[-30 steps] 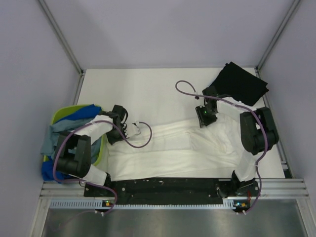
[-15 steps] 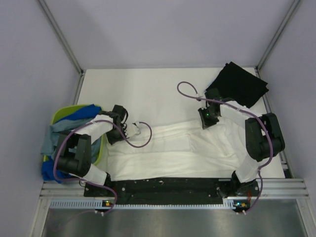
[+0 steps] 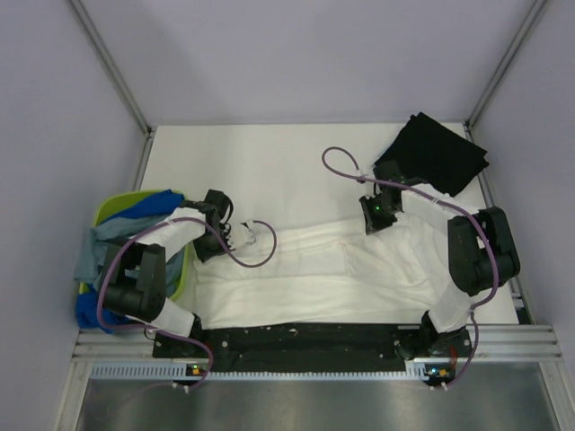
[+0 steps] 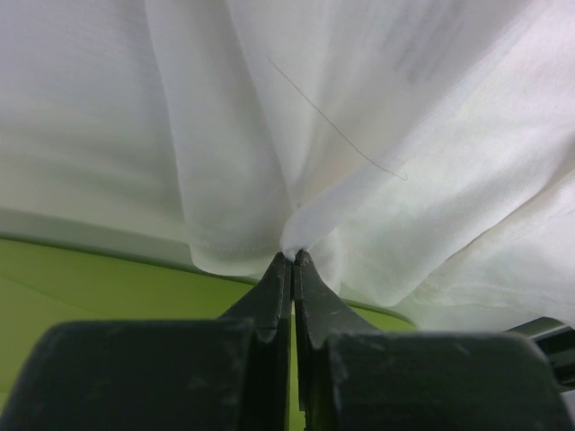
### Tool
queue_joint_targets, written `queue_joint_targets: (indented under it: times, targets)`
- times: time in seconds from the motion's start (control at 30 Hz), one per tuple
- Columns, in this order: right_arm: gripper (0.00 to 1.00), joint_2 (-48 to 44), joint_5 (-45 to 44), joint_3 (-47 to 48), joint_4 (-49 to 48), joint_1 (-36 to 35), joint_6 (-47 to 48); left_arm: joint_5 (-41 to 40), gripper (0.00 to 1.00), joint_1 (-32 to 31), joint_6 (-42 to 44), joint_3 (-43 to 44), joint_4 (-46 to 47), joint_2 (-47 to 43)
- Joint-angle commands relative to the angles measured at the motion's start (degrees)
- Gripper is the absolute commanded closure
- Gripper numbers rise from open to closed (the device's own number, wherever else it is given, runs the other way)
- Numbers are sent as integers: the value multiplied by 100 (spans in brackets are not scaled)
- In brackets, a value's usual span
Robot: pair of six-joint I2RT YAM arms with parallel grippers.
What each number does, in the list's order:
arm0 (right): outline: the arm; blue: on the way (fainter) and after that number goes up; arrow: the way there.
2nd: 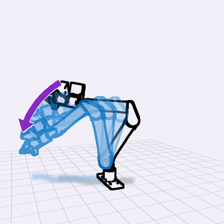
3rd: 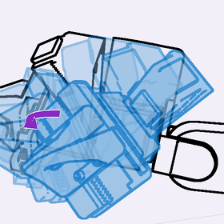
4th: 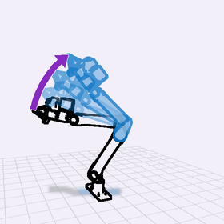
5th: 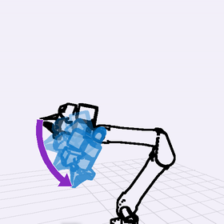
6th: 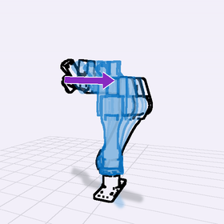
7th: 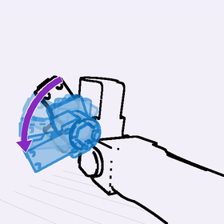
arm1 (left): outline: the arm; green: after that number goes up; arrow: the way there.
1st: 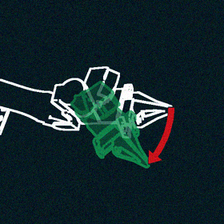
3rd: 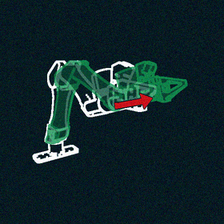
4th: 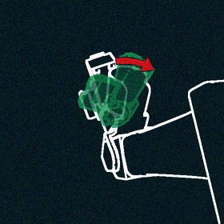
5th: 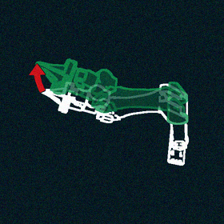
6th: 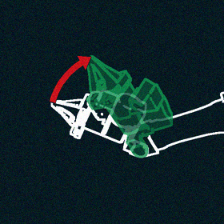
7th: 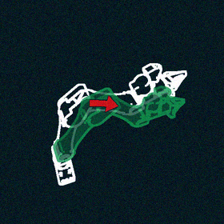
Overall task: Fold and stack the t-shirts
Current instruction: Fold the other side of the tshirt into a rectangle
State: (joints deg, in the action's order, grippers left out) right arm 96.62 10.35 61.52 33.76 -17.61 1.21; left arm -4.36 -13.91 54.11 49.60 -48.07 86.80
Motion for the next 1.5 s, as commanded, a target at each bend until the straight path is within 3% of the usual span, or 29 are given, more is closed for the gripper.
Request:
queue_joint_targets:
  times: [0.0, 0.07, 0.3, 0.6, 1.03, 1.47]
  targets:
    - [89, 23, -287, 80, -142, -41, -68, -3, 100, 3, -41, 155, -97, 12]
    - [100, 111, -358, 115, -141, -41, -51, -12, 100, -6, -32, 155, -106, -6]
    - [100, -397, 204, -95, 104, -76, -69, 5, 100, 3, -14, 111, -123, -41]
    - [100, -1215, 537, -536, 746, -867, -692, -82, 100, 3, 56, -3, -70, -6]
    - [100, -1734, 1293, -913, 1230, -1280, -1764, -258, 100, 55, 267, -74, -149, -67]
    - [100, -1673, 1584, -1362, 1695, -1386, -1730, 180, 100, 152, 425, 208, -746, -190]
